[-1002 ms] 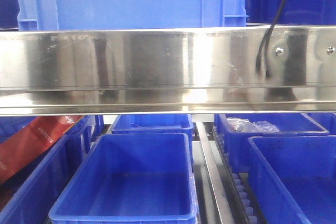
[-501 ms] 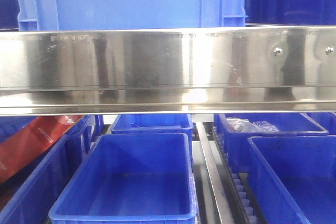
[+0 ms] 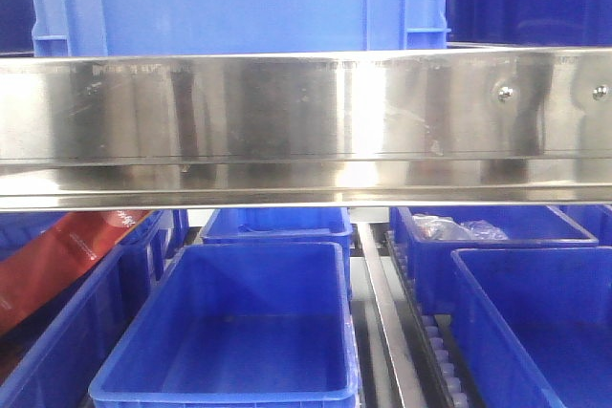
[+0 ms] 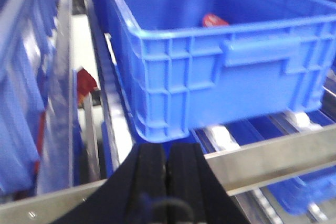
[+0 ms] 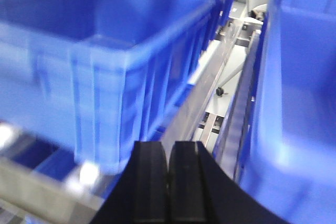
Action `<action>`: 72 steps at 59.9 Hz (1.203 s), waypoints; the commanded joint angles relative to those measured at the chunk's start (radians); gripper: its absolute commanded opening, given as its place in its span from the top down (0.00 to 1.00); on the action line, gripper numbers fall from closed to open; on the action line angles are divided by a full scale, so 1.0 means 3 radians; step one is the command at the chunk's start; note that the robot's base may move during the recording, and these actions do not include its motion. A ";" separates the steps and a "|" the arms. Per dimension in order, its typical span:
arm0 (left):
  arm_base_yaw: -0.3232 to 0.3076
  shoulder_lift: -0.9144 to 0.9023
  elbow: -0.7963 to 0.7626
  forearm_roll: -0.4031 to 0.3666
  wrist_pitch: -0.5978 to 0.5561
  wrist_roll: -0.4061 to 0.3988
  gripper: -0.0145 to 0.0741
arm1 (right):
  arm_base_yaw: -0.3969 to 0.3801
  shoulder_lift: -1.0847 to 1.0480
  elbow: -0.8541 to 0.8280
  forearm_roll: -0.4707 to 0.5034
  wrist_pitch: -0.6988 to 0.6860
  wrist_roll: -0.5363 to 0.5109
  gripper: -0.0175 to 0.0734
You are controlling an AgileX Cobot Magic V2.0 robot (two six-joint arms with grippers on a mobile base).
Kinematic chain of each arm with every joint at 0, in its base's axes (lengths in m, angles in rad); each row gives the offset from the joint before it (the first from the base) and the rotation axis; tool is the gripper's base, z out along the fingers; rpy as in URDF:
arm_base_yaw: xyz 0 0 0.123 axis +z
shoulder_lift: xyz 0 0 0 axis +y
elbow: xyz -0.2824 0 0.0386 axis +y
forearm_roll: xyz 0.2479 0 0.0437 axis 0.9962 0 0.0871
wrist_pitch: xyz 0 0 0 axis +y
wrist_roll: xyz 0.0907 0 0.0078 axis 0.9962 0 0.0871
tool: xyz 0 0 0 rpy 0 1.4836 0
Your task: Place cylindrical capacitor in blue bin on shelf
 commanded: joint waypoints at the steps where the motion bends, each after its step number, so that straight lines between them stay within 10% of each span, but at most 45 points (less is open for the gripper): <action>1: 0.0005 -0.0004 0.0011 0.0048 -0.0125 -0.0018 0.96 | -0.0012 -0.0347 0.0409 -0.0022 -0.0298 -0.0018 0.87; 19: 0.0005 -0.0004 0.0011 0.0154 -0.0168 -0.0018 0.96 | -0.0012 -0.1063 0.1222 -0.0022 -0.0723 -0.0018 0.87; 72: 0.0048 -0.0011 0.0029 0.0199 -0.0174 -0.0018 0.96 | -0.0012 -0.1089 0.1238 -0.0022 -0.0723 -0.0018 0.87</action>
